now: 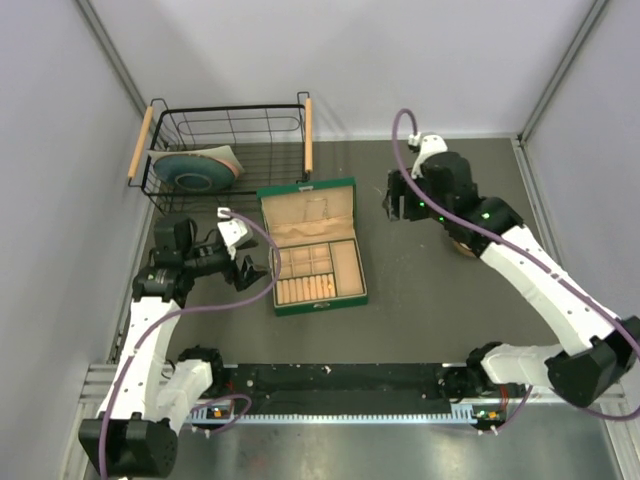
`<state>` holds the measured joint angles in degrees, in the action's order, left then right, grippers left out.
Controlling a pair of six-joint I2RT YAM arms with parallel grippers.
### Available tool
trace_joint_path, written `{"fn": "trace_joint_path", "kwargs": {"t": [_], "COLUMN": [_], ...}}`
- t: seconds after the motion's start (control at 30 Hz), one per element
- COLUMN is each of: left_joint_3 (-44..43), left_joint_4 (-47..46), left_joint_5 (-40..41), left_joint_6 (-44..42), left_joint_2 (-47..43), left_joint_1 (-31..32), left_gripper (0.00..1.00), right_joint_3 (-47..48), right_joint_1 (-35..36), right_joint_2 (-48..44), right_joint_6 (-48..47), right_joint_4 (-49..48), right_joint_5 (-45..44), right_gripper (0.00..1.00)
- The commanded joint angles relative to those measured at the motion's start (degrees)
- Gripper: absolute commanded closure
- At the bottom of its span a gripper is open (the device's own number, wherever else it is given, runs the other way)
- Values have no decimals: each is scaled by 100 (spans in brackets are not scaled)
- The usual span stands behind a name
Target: Organize the mixed jewelry
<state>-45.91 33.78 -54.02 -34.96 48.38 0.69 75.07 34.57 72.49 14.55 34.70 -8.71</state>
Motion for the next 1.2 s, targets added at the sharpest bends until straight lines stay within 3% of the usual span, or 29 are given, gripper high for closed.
{"fn": "trace_joint_path", "kwargs": {"t": [0.0, 0.13, 0.23, 0.4, 0.63, 0.93, 1.17], "left_joint_3": [-50, -41, 55, -40, -612, -911, -727], "left_joint_4": [51, -950, -1864, -3042, -3895, -3678, -2351], "left_joint_5": [-4, 995, 1270, 1254, 815, -959, -1181], "left_joint_6": [32, 822, 1078, 1325, 1536, 1721, 895], "left_joint_2": [-145, -31, 232, 1162, 2315, 2773, 2186], "left_joint_1": [10, 10, 1, -7, -25, -25, -25], "left_gripper": [22, 21, 18, 16, 15, 15, 16], "right_joint_3": [-97, -185, -229, -256, -335, -440, -423], "right_joint_1": [-415, -547, -574, -600, -644, -723, -758], "right_joint_2": [-384, -455, -420, -341, -288, -297, -297], "right_joint_6": [-128, -136, -136, -110, -110, -119, -110], "right_joint_4": [-183, -218, -253, -279, -358, -420, -420], "right_joint_5": [370, 475, 546, 748, 853, 853, 853], "right_gripper": [32, 31, 30, 30, 29, 29, 29]}}
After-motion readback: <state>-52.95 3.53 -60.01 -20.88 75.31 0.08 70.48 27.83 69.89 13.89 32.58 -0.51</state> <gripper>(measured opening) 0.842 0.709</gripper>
